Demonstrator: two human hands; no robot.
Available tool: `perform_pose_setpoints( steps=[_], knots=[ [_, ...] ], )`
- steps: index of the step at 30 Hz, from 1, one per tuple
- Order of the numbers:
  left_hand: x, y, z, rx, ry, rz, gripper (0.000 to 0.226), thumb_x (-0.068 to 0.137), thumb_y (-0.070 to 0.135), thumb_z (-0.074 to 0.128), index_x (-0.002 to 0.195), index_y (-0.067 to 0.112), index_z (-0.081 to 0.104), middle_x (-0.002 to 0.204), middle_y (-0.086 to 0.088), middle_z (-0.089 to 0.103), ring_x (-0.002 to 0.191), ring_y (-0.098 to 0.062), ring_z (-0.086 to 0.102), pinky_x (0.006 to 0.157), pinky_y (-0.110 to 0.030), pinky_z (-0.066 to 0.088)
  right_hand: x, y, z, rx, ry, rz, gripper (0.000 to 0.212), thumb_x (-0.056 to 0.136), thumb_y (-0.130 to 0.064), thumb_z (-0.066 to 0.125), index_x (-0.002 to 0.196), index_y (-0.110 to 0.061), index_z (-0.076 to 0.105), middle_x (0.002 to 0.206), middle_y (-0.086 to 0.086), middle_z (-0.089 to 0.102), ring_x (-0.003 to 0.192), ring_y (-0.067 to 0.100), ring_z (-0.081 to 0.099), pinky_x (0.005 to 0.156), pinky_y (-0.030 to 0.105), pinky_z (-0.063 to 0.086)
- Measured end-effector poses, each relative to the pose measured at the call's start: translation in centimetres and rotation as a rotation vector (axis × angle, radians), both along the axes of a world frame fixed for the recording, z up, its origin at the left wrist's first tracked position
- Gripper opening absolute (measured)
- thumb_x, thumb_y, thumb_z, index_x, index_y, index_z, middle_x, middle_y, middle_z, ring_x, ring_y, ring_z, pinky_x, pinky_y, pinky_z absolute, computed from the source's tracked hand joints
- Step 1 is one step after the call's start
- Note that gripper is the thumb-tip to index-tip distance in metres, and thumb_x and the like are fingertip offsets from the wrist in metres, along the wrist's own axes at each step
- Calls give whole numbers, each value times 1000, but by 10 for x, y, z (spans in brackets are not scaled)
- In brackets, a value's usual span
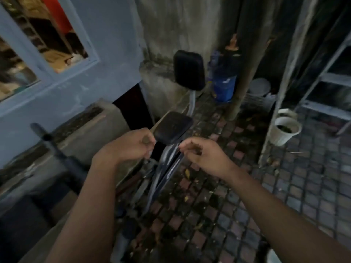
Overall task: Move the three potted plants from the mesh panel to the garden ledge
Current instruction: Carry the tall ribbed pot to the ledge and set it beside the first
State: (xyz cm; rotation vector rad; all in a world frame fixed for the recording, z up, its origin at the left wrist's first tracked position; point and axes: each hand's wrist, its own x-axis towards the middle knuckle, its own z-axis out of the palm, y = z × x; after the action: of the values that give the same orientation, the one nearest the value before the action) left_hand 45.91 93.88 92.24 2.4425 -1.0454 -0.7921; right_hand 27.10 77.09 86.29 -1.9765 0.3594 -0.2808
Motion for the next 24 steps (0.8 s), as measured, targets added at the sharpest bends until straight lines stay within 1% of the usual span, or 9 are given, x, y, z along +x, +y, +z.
perform_pose_setpoints(
  steps=[3,5,7,9,13,16,18,22,24],
  knots=[
    [-25,-76,7,-140,77,-96,29,102,30,64,127,38,51,108,14,64,93,0,62,78,-20,46,-24,-69,6,-136,27,-62,28,95,-16,72,119,-29,68,116,-19,66,112,-5,60,100,18,44],
    [-39,-128,8,-202,48,-170,46,100,38,66,137,49,42,129,12,48,114,-2,53,97,-22,42,-41,-115,9,-249,51,-123,38,92,-20,74,128,-28,65,120,-19,58,123,3,50,108,25,39],
    [-54,-182,7,-275,23,-237,57,98,39,69,142,53,37,141,7,36,130,-7,42,109,-28,34,-60,-158,12,-306,88,-206,49,90,-23,76,137,-27,60,131,-6,54,136,17,41,115,37,39],
    [-67,-237,5,-358,10,-292,62,97,35,71,147,48,36,141,7,33,133,-7,38,110,-26,29,-79,-203,14,-319,104,-284,57,88,-26,77,141,-25,56,134,0,51,139,24,39,118,43,37],
    [-96,-357,-3,-560,46,-391,61,96,28,73,142,49,39,150,6,38,136,-4,40,111,-26,33,-122,-298,10,-352,193,-440,66,88,-33,75,148,-28,49,141,4,46,139,30,41,113,33,37],
    [-124,-455,-13,-698,143,-461,59,97,25,73,140,48,40,148,8,42,138,-4,42,110,-24,33,-159,-372,9,-400,230,-565,65,89,-42,70,148,-26,48,149,7,46,140,33,39,115,48,36],
    [-146,-516,-20,-723,187,-524,58,98,28,71,143,48,40,149,12,41,142,-6,43,111,-26,35,-183,-418,10,-431,257,-631,68,85,-48,63,147,-23,50,151,7,48,144,32,36,118,52,31],
    [-186,-620,-37,-653,271,-628,57,93,43,65,139,59,36,151,9,40,142,-7,41,116,-32,37,-217,-498,6,-459,285,-702,74,83,-54,59,151,-26,47,153,-5,41,149,17,25,115,36,15],
    [-199,-665,-52,-617,250,-640,58,93,42,66,141,55,36,147,10,38,140,-7,40,118,-36,38,-227,-538,-4,-441,303,-755,71,86,-48,64,151,-27,44,157,-2,39,151,17,20,115,35,12]
  ],
)
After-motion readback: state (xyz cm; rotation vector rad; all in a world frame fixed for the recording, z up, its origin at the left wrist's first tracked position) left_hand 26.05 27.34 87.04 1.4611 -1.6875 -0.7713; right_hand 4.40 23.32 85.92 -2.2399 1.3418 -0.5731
